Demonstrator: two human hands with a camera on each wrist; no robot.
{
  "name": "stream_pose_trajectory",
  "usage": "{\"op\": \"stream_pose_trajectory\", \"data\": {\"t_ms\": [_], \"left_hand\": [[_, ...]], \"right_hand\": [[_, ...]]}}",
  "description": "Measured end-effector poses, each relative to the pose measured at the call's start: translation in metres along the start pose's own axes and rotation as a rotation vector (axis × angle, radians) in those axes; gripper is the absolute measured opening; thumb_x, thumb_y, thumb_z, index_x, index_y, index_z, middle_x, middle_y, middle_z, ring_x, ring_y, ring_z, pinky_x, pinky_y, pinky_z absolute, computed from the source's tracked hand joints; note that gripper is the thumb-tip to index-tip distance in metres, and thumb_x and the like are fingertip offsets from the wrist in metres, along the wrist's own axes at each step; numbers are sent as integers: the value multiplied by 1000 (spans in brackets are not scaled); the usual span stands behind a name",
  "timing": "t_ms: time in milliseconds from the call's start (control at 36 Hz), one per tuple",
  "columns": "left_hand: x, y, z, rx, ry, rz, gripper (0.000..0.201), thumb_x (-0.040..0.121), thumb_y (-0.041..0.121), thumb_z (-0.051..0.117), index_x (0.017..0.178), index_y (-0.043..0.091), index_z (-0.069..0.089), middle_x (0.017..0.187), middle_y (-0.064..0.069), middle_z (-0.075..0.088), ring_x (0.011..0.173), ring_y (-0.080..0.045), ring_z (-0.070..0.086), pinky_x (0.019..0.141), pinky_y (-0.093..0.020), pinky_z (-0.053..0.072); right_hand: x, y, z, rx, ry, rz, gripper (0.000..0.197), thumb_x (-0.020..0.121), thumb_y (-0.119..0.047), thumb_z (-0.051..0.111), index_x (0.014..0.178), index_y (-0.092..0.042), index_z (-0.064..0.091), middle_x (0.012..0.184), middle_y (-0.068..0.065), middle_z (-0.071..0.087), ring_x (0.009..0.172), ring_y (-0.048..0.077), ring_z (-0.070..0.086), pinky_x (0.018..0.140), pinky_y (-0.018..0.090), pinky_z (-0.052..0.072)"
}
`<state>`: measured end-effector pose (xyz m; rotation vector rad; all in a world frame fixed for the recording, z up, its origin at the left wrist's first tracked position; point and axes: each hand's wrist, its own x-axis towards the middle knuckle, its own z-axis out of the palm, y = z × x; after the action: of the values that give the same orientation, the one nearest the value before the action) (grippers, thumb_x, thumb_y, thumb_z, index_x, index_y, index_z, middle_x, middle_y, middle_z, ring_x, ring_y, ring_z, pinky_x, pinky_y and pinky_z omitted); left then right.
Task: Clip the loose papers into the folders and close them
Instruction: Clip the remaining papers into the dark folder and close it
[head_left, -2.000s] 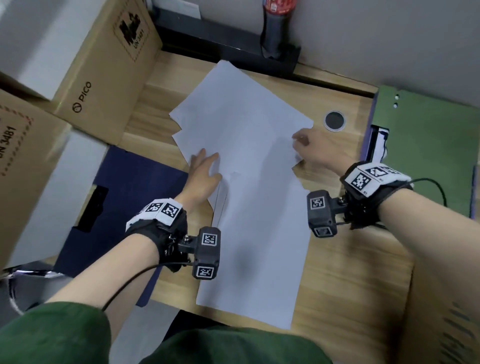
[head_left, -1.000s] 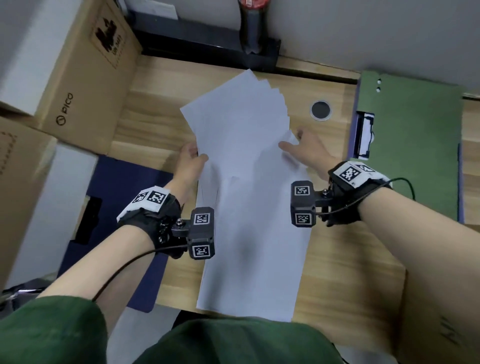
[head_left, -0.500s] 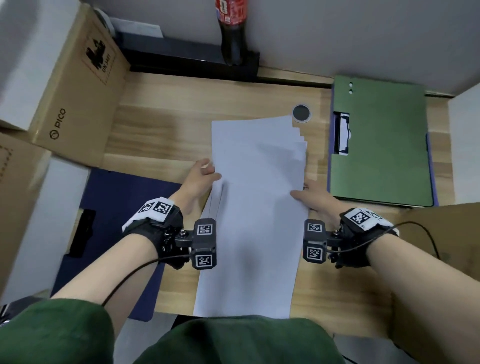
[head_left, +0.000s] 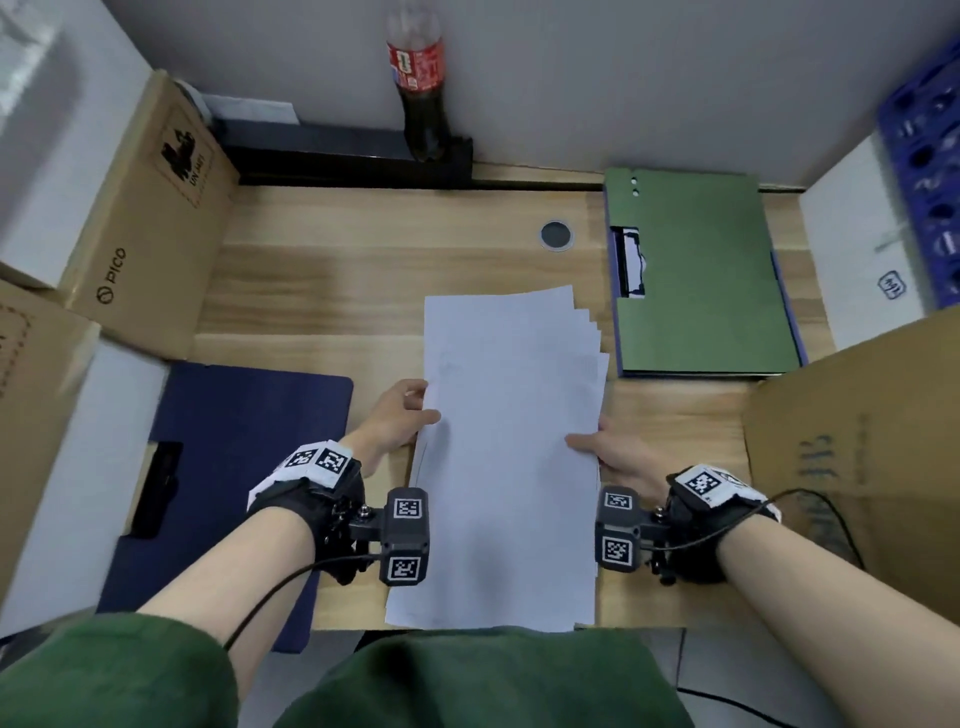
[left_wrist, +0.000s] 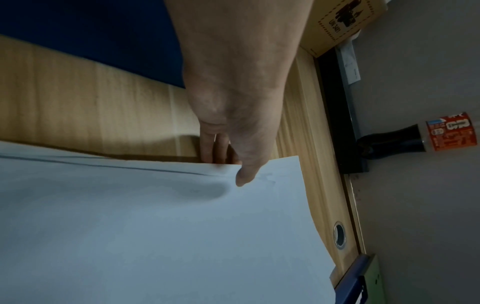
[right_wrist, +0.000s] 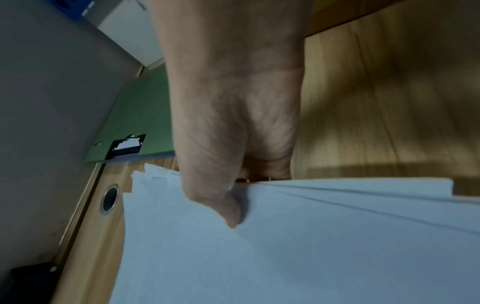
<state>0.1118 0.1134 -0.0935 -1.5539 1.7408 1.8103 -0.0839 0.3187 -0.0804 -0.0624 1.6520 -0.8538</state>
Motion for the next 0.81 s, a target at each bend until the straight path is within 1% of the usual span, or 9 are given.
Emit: {"op": "stream_pose_trajectory", "data": {"t_ms": [111, 167, 250, 306, 361, 444, 583, 694, 806], "left_hand": [[-10, -11, -4, -1, -5, 30, 58, 88, 10, 65, 139, 16, 38, 106, 1, 58, 101, -17, 59, 87, -31, 51], [-15, -15, -9, -15, 7, 54, 62, 88, 9, 65, 141, 13, 34, 113, 0, 56, 100, -16, 57, 77, -25, 48], [-19, -21, -19, -24, 33, 102, 78, 83, 17, 73, 145, 12, 27, 132, -1, 54, 114, -17, 55, 77, -19, 44], [-25, -21, -26, -85, 29, 120, 82, 77, 23, 78, 145, 14, 32, 132, -1, 58, 115, -16, 58, 83, -22, 48], [-32, -16, -29, -115, 25, 160, 60, 78, 24, 77, 131, 15, 50, 123, 1, 65, 108, -15, 64, 86, -25, 51], [-47, 5, -30, -138, 60, 290, 27, 85, 18, 69, 112, 17, 64, 110, 2, 70, 95, -12, 68, 71, -17, 52], [-60, 54, -39, -234, 156, 486, 31, 90, 16, 63, 121, 14, 61, 117, 0, 68, 104, -16, 65, 86, -27, 51], [-78, 94, -46, -306, 219, 680, 24, 90, 13, 64, 114, 12, 62, 104, 3, 68, 88, -5, 65, 67, -11, 50], [-94, 104, -46, -395, 165, 788, 22, 84, 13, 71, 102, 22, 61, 96, 7, 70, 81, 0, 67, 69, -17, 52]], "right_hand": [[-11, -1, 14, -56, 102, -52, 18, 90, -4, 53, 99, -16, 63, 95, 7, 71, 90, 29, 68, 93, 51, 51], [-15, -3, 22, -85, 127, -117, 21, 87, -8, 55, 101, -19, 65, 97, 7, 73, 90, 28, 70, 90, 51, 53], [-27, -7, 32, -102, 145, -198, 16, 85, -12, 56, 93, -22, 66, 97, 5, 74, 94, 27, 70, 89, 49, 54], [-36, -14, 39, -91, 173, -250, 16, 88, -10, 56, 87, -23, 65, 95, 3, 73, 95, 26, 70, 90, 47, 54], [-43, -21, 44, -72, 199, -310, 13, 88, -11, 57, 87, -20, 66, 100, 7, 73, 98, 27, 69, 91, 48, 53], [-53, -36, 46, -48, 271, -415, 8, 87, -16, 63, 94, -15, 68, 107, 14, 71, 95, 26, 69, 88, 44, 55], [-78, -80, 46, 31, 401, -613, 34, 82, -30, 72, 104, -6, 65, 104, 9, 71, 97, 26, 69, 88, 44, 56], [-100, -111, 46, 75, 465, -764, 18, 86, -32, 65, 96, -16, 65, 102, 10, 71, 89, 17, 67, 85, 43, 54], [-105, -117, 45, 153, 426, -823, 27, 86, -25, 64, 111, -18, 61, 106, -4, 70, 97, 10, 66, 91, 32, 53]]}}
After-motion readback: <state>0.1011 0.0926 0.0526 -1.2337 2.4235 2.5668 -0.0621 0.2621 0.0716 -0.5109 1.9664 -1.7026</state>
